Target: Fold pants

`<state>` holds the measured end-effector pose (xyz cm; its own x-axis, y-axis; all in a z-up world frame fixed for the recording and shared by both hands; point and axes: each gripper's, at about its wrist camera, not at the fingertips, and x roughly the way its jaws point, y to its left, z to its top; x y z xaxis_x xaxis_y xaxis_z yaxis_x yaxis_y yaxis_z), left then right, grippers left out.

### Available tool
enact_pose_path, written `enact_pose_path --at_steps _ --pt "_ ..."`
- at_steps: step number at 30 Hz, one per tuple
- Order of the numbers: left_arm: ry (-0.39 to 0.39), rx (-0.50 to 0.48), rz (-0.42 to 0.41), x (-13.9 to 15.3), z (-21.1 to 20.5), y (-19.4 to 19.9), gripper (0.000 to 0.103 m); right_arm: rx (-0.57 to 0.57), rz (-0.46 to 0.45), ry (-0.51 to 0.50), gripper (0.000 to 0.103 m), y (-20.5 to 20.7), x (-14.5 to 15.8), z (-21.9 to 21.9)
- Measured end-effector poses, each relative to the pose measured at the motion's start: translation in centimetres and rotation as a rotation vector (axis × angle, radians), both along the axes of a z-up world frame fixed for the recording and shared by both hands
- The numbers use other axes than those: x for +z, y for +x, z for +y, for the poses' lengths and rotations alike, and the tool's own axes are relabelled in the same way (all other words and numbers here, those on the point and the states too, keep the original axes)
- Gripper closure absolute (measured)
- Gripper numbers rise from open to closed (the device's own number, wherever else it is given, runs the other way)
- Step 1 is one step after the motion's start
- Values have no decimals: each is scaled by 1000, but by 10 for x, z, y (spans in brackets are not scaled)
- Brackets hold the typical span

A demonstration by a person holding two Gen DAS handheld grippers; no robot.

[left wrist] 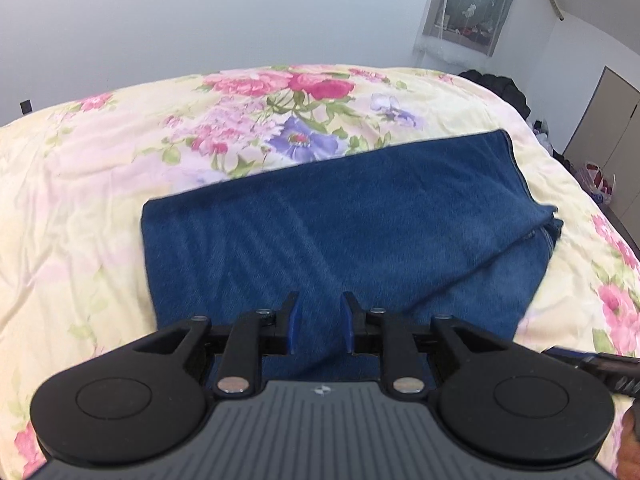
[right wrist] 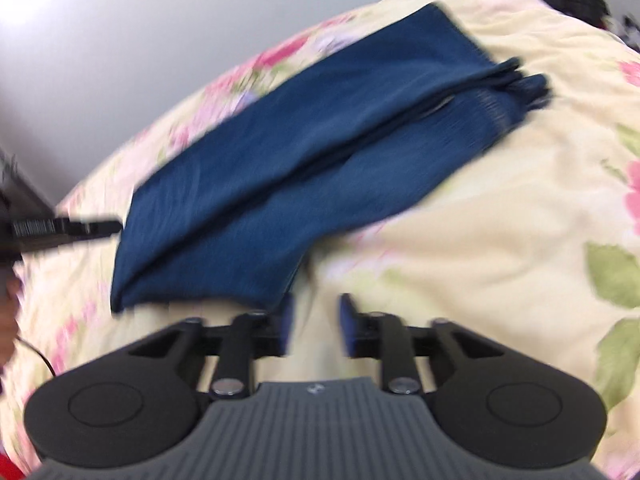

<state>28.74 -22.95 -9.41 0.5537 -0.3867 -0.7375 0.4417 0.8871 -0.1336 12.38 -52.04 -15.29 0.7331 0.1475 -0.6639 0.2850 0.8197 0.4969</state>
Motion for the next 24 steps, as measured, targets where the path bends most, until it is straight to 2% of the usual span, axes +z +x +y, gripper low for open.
enact_pose_path --at_steps 1,2,5,7,9,13,16,20,24 --pt "-8 3 -1 -2 -6 5 77 -69 -19 35 55 -1 0 -18" --pt "-17 1 2 -4 -12 10 77 -133 -33 67 44 2 -1 -36" --pt "-13 -18 -13 -14 -33 22 77 -302 -83 188 42 7 -12 -86" --pt "-5 -20 -9 -22 -46 31 77 -384 -121 276 35 16 -23 -118" --pt "-11 -16 7 -30 -56 40 77 -430 -145 339 27 23 -35 -141" --pt "-14 -31 3 -41 -71 56 77 -448 -177 434 27 47 -59 -173" --pt "-3 -42 -17 -46 -82 69 77 -439 -189 440 34 63 -68 -187" --pt "22 -36 -41 -51 -98 91 77 -431 -187 435 51 81 -77 -201" --pt "-16 -30 -17 -51 -111 120 77 -417 -202 416 68 91 -77 -209"
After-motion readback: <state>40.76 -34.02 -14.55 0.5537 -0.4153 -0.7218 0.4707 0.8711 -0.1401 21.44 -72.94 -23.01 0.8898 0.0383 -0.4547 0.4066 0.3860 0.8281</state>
